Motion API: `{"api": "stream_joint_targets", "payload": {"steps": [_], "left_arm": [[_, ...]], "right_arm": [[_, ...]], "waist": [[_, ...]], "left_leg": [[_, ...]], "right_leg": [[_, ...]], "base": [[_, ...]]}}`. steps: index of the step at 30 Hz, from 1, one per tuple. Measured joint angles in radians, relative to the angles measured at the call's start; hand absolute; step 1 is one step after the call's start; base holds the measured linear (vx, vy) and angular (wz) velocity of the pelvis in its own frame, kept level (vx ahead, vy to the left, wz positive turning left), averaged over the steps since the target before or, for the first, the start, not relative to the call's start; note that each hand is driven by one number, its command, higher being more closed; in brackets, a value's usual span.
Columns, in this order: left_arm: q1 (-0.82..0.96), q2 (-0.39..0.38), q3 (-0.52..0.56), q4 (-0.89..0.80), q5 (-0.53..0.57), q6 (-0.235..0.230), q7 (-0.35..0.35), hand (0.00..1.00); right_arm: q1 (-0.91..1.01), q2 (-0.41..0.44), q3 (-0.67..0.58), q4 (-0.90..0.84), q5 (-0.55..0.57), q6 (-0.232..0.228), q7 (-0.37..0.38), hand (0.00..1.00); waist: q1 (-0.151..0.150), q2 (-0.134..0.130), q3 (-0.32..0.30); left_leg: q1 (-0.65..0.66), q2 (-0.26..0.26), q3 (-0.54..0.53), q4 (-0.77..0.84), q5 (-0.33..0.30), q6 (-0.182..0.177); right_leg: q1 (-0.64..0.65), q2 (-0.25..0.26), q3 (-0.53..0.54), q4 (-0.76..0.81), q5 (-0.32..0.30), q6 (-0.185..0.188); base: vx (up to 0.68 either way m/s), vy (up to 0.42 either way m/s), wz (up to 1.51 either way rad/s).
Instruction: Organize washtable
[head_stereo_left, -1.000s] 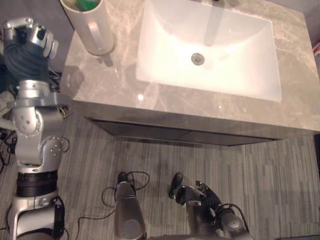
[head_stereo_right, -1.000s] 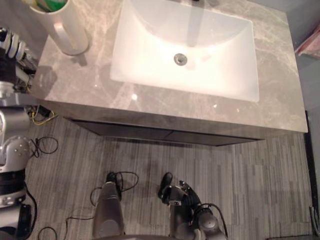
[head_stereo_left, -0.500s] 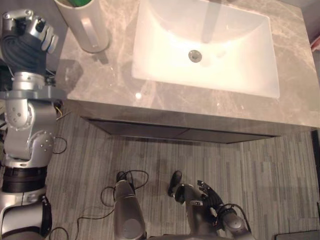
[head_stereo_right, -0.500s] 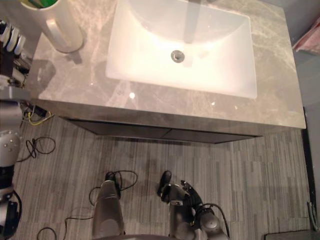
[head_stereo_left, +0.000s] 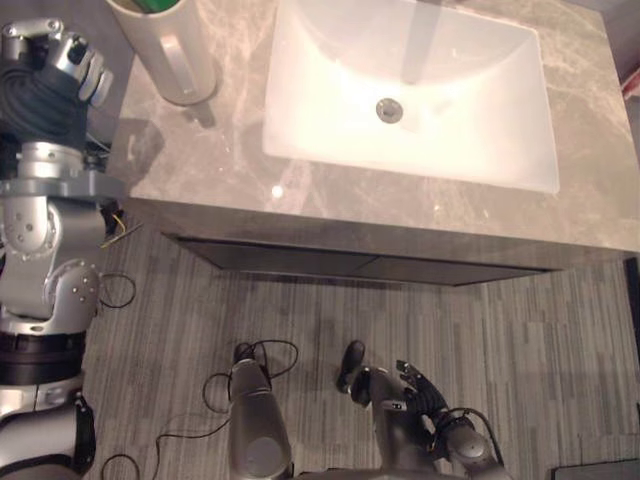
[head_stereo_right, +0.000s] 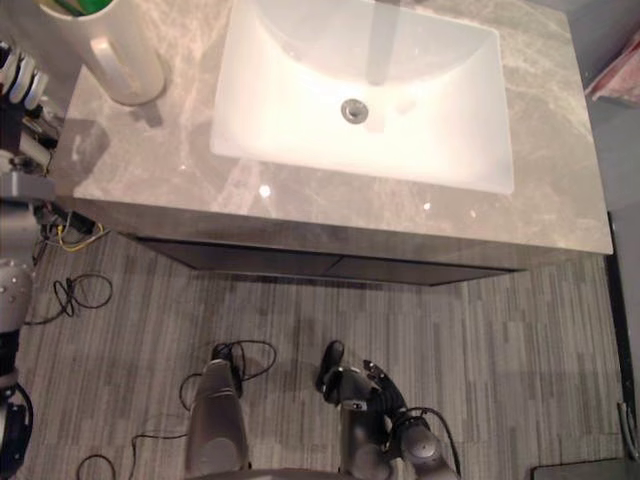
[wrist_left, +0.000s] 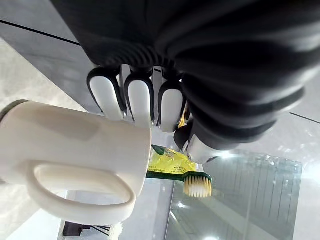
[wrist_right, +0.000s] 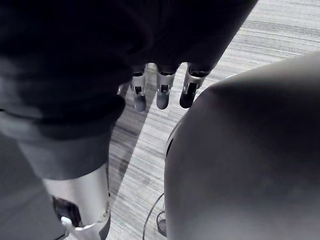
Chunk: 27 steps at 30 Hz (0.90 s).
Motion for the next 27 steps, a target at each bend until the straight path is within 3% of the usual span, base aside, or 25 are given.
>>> {"api": "stream_joint_targets", "payload": {"steps": [27], "left_arm": [[0.041,-0.001,0.0,0.0,0.002,0.009,-0.015,1.0]], "right_arm": [[0.002,-0.005,-0.024,-0.01,0.0,0.001,0.024,0.0]], "waist": [[0.0,0.004,0.003]], "left_leg": [[-0.009,0.001,0.004,0.023,-0.009,0.005]], "right_leg": [[-0.011,-0.001,0.01,0.013,0.001,0.0]], "base": [[0.0,0.003,0.0]]}}
